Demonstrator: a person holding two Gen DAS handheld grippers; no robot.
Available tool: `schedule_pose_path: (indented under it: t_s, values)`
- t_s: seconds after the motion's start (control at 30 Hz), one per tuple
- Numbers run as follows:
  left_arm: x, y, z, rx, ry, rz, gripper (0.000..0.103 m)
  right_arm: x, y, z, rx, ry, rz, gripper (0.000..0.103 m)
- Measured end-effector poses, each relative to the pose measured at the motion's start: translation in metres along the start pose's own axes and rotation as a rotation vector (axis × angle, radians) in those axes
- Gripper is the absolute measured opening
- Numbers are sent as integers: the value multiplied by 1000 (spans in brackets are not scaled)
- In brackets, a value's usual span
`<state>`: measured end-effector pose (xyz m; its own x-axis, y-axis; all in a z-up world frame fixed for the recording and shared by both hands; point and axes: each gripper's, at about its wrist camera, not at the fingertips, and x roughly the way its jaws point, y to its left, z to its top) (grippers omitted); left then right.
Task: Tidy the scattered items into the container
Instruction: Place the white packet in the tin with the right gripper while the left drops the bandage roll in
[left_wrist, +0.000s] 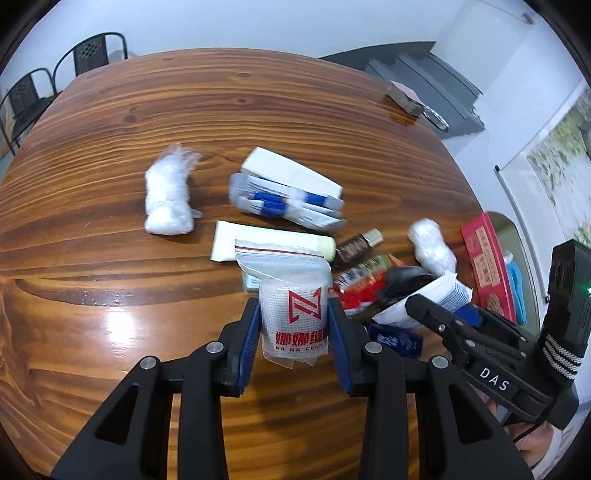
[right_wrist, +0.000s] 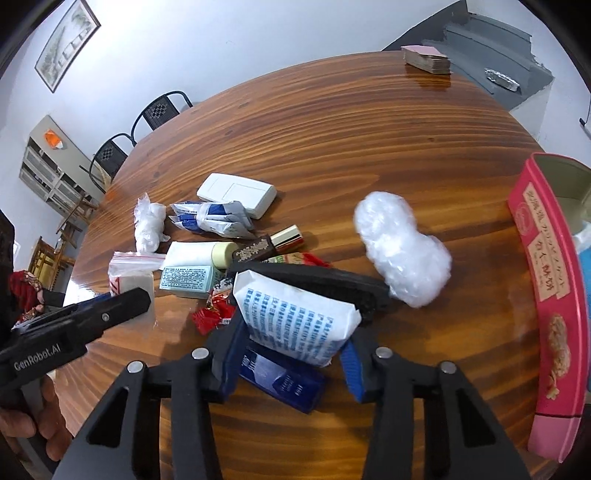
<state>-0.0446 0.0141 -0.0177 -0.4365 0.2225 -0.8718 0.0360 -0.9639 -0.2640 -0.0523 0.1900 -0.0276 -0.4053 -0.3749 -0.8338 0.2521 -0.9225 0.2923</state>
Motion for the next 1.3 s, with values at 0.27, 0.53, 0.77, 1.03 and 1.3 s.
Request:
schedule_pose_path:
  t_s: [0.27,0.53,0.77,1.03,1.3]
  values:
    - [-11,-30,-6,75,-33,23,38,-30,-15,-9,15,-40,17,49]
    - [-22,-56,-14,89,-60,6,38,-64,-36,-13,46,-94,29,49]
    - [-24,-95,-20,123,-72,-17,38,-105,-74,-17,90,-166,-11,49]
    - [-20,-149,-25,167,-82,-63,38,-152,-140,-22,165,-240,-111,49]
    - [-16,-198,-29,214,-89,-112,38,-182,-199,-31,187,-228,-196,49]
